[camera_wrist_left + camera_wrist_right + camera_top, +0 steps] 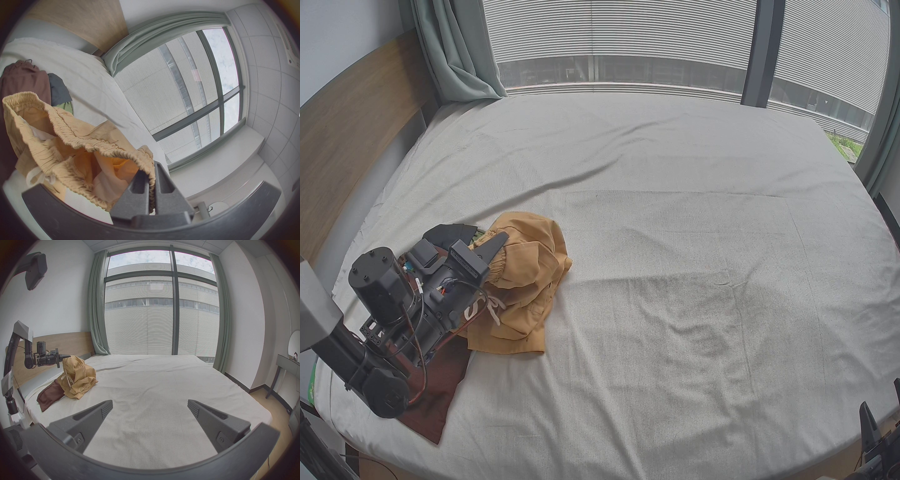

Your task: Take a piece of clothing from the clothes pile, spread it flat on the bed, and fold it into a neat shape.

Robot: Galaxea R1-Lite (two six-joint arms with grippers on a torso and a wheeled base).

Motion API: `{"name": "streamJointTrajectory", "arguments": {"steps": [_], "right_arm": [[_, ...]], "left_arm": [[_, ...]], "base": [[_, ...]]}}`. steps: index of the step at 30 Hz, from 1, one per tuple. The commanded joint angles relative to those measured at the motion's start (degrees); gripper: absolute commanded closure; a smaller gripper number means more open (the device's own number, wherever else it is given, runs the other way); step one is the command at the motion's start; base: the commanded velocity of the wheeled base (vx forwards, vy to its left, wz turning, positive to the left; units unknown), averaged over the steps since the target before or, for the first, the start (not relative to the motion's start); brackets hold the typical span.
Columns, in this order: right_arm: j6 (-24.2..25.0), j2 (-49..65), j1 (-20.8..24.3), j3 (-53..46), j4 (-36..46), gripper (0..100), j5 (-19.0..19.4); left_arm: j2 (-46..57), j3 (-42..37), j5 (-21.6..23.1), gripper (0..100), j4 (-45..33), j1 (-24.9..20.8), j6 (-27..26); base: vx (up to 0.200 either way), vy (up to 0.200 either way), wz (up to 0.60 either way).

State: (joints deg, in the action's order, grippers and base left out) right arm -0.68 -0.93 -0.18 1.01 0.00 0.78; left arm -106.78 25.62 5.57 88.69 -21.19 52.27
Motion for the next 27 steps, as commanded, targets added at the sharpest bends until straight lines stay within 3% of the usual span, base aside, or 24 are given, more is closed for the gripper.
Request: {"name": "streamJointTrajectory", "arguments": {"steps": [1,11,27], "right_arm": [[0.0,0.9,0.0,-0.9,0.0,0,0.0],[0.0,0.9,0.0,-0.9,0.0,0,0.0],[0.0,0.9,0.0,-0.9,0.0,0,0.0]], "left_arm": [[0.6,1.4,-2.1,100,0.1,-3.5,1.9],[0.3,5.3,-11.2,100,0.0,-9.8,5.8],[-2.8,8.0,-11.4,100,-0.1,-15.5,5.8]], "base": [[0.000,0.000,0.00],[0.000,0.000,0.00],[0.000,0.000,0.00]]}}
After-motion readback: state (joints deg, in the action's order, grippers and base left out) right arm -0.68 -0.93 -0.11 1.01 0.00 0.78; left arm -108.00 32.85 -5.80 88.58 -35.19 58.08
